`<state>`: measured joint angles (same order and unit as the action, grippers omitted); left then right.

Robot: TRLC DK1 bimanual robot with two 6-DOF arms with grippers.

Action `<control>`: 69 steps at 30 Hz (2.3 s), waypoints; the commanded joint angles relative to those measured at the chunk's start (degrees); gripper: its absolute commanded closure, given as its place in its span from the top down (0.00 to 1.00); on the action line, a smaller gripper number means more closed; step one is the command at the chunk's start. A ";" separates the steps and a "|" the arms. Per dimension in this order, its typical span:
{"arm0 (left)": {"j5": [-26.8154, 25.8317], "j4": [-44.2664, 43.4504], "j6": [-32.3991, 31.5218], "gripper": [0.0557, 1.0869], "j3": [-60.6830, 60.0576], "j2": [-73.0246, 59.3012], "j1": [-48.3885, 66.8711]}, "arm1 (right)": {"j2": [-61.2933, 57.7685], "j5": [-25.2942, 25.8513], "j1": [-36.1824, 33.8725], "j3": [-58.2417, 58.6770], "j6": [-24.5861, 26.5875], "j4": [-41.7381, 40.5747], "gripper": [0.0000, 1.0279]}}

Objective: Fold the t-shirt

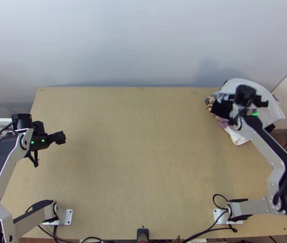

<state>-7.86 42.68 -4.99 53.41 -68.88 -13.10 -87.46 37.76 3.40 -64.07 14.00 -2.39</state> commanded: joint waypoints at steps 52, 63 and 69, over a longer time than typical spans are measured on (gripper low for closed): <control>5.05 1.01 -2.30 0.96 -0.85 8.15 3.61 | -9.04 -14.82 -7.62 -20.57 -13.56 12.76 0.96; 5.57 -0.14 -0.89 0.96 -4.80 18.70 3.61 | 8.71 -14.55 6.18 -9.58 -11.01 14.52 0.96; 10.23 -7.70 -0.19 0.96 -12.10 27.93 3.61 | 24.27 -14.38 15.85 20.66 -9.96 -14.83 0.96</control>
<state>-1.48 40.60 -5.93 47.46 -49.41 -9.52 -77.38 23.09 10.15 -67.18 3.09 3.33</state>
